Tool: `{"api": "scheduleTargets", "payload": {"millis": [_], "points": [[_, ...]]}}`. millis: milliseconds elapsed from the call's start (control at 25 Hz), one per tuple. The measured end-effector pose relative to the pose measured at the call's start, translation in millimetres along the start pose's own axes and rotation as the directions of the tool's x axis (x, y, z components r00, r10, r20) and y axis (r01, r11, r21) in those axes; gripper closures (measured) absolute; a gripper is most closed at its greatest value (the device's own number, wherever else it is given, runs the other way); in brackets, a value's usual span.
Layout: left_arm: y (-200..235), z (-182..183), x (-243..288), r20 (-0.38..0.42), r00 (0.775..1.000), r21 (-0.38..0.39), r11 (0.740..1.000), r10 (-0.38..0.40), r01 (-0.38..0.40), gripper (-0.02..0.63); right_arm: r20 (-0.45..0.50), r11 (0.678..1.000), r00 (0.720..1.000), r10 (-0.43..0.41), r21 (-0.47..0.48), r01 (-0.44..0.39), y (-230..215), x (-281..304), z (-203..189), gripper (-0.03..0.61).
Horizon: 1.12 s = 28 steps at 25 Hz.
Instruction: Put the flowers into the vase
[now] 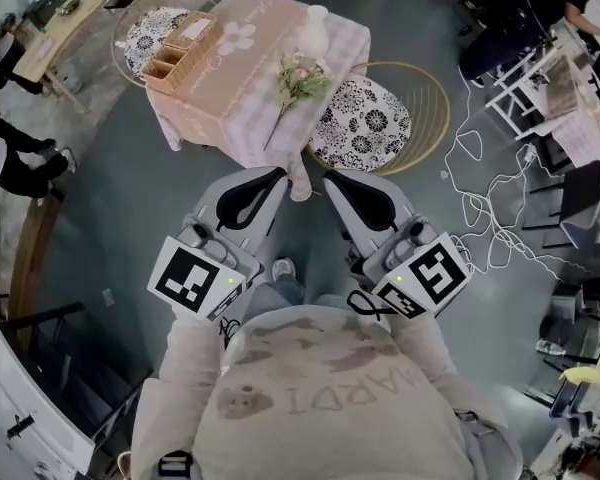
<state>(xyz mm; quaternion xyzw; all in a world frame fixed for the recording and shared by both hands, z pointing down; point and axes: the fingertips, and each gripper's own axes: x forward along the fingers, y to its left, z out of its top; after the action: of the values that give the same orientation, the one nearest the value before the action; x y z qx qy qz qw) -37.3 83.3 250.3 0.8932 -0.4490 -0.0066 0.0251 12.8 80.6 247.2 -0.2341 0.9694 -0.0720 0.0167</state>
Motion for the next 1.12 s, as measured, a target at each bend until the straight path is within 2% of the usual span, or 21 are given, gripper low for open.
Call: {"api": "scheduleTargets", "payload": {"millis": [200,520,880,1120], "points": [[31.8,-5.1,4.1,0.007,1.000,-0.008,1.000,-0.014,0.014,0.614,-0.009,0.999,0.999,-0.031,-0.008,0.031,-8.7,23.3,-4.7,0.549],[53.4,-11.9,22.9,0.009,0.999,-0.034,0.999,-0.032,0.033,0.614,-0.016,0.997,0.997,-0.073,-0.014,0.072,-34.4,35.7,-2.4,0.549],[86.6,-15.7,62.9,-0.016,1.000,-0.013,1.000,-0.025,0.025,0.614,0.006,0.999,0.999,-0.051,-0.005,0.051,-81.9,68.3,0.8,0.549],[115.2,-25.3,103.8,-0.052,0.999,-0.037,0.999,-0.015,0.013,0.614,0.007,0.999,0.999,-0.045,0.014,0.045,-129.1,89.5,6.6,0.549]]}}
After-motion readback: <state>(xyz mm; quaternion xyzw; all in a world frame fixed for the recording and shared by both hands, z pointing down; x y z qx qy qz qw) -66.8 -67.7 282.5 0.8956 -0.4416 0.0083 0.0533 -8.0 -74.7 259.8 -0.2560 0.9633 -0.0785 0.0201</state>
